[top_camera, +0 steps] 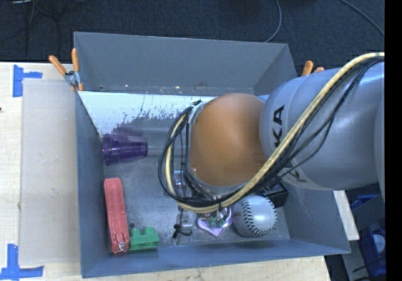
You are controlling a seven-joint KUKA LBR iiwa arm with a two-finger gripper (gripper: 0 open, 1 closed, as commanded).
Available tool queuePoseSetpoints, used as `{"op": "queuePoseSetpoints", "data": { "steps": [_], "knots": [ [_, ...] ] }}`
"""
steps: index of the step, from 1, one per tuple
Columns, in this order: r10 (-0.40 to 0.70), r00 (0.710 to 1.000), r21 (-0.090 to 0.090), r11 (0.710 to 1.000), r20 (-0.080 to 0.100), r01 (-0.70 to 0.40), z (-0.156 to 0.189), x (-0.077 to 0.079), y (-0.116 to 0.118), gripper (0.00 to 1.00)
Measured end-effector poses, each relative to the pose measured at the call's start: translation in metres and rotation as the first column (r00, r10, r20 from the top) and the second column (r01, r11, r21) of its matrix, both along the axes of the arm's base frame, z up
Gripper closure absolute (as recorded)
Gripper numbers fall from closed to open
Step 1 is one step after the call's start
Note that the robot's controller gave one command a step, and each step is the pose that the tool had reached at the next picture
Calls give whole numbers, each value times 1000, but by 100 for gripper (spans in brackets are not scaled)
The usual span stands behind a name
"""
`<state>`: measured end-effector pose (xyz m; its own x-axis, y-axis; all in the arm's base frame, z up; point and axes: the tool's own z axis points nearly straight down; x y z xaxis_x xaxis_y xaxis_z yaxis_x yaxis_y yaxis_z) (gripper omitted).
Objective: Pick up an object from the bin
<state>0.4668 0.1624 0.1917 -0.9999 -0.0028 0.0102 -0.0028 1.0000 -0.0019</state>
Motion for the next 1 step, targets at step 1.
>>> {"op": "queuePoseSetpoints", "data": {
  "steps": [1],
  "knots": [
    [-5,1000,1,1000,7,5,4,2,-1,0]
  ]
}}
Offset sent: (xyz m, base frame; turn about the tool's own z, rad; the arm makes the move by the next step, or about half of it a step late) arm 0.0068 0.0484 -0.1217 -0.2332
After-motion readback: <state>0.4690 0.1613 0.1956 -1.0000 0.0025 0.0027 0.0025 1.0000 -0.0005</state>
